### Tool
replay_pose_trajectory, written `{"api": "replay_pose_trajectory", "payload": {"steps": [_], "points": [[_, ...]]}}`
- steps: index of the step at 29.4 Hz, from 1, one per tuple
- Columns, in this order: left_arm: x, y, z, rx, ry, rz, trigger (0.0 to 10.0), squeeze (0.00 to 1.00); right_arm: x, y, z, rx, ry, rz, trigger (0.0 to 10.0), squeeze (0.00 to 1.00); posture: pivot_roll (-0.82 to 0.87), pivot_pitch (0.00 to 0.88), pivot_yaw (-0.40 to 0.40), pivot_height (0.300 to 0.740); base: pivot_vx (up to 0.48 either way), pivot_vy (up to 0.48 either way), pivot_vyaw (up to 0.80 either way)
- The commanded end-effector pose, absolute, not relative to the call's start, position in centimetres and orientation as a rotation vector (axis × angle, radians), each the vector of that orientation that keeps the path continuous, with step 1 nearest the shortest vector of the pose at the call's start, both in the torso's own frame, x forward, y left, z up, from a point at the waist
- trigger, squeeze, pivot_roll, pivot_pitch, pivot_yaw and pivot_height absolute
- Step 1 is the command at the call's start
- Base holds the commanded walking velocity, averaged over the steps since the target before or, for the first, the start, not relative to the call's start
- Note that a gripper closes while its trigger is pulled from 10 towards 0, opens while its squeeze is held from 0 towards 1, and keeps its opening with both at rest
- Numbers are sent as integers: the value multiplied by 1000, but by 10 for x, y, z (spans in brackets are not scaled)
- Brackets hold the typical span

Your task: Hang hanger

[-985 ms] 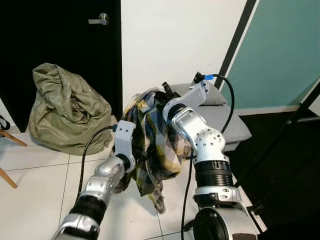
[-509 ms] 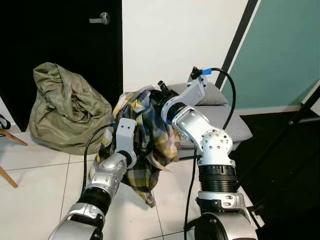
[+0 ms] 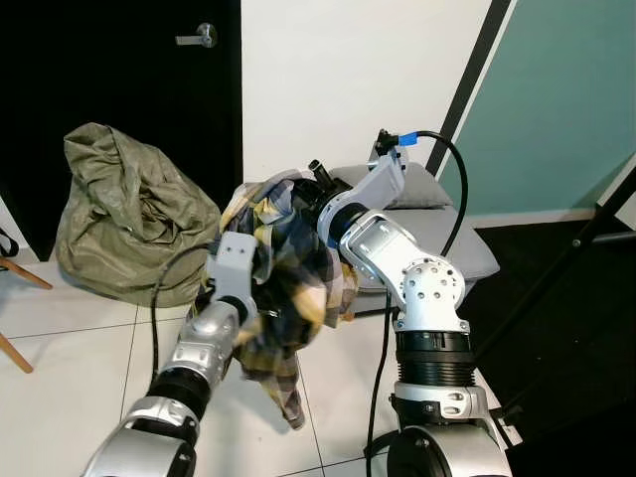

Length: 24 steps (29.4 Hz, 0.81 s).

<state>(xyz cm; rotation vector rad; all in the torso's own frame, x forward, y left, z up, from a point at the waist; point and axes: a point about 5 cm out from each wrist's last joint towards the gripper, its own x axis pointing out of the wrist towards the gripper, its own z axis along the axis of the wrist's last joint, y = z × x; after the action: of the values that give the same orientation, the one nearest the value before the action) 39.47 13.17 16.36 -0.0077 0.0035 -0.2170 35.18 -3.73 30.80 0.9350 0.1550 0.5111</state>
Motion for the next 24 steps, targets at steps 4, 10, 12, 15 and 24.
{"api": "replay_pose_trajectory", "payload": {"steps": [4, 10, 12, 15, 24], "points": [[390, 138, 172, -22, -74, -275, 0, 0, 339, -19, 276, 1036, 250, 522, 0, 0, -17, 209, -102, 740, 0, 0, 0], [356, 146, 191, 18, -89, -653, 0, 0, 354, -41, 265, 981, 204, 371, 0, 0, -4, 216, -101, 740, 0, 0, 0], [343, 155, 193, 100, -44, -743, 0, 0, 359, -49, 261, 984, 199, 314, 0, 0, 4, 213, -101, 740, 0, 0, 0], [321, 168, 195, 233, 57, -879, 0, 0, 363, -60, 256, 982, 189, 240, 0, 0, 16, 212, -108, 740, 0, 0, 0], [279, 233, 217, 471, 364, -897, 0, 0, 373, -90, 239, 893, 158, 148, 0, 0, 54, 216, -105, 740, 0, 0, 0]]}}
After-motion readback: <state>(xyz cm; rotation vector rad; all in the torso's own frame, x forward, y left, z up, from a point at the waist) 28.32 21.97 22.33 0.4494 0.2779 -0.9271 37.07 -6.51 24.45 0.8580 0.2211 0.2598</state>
